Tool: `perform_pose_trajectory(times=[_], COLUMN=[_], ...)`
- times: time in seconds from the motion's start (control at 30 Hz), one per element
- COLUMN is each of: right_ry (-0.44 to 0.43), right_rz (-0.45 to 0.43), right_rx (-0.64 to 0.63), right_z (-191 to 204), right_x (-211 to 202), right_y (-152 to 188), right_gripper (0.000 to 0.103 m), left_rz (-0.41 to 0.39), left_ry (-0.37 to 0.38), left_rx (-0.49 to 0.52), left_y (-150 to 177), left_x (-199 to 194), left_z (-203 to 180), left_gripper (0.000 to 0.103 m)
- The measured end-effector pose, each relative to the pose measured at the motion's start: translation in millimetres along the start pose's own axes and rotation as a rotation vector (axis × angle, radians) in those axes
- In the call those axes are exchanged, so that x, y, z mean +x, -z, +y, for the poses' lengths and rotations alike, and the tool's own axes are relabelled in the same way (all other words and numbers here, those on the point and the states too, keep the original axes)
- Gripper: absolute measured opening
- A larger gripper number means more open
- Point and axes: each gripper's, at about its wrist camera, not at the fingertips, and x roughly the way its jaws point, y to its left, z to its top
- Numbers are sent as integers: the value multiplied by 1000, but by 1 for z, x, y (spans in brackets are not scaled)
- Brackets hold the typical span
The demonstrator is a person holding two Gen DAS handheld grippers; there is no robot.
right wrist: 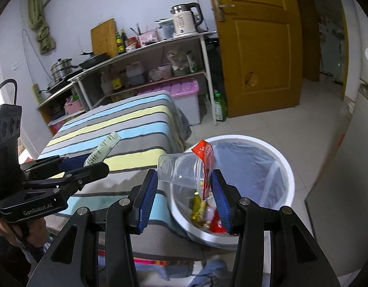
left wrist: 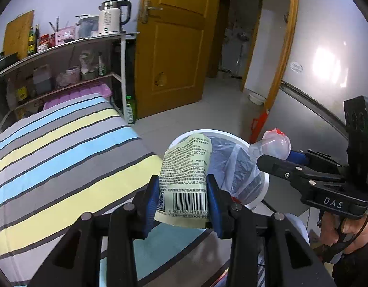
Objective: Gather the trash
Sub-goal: 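Lift the label and bottle and carry both over the white bin, then open both tools to drop the label and bottle into the bin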
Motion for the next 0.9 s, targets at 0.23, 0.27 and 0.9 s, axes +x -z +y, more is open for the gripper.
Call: perform_pose_trajectory(times=[0.23,0.27,0.9], right_ry=[22,25,71], right_rz=[8,11,112], right_rx=[29,34,93], right_z=[-19,-22,-61], right_x=[4,5,49], right_y=[2,3,9], right_gripper=[47,47,47], left_rz=[25,30,163], left_ry=[22,26,59], left_rx=[18,18,14], left_y=[-7,-7,-12], left_x=[24,27,95], left_z=[-15,-16,-24], left_gripper=[41,41,49])
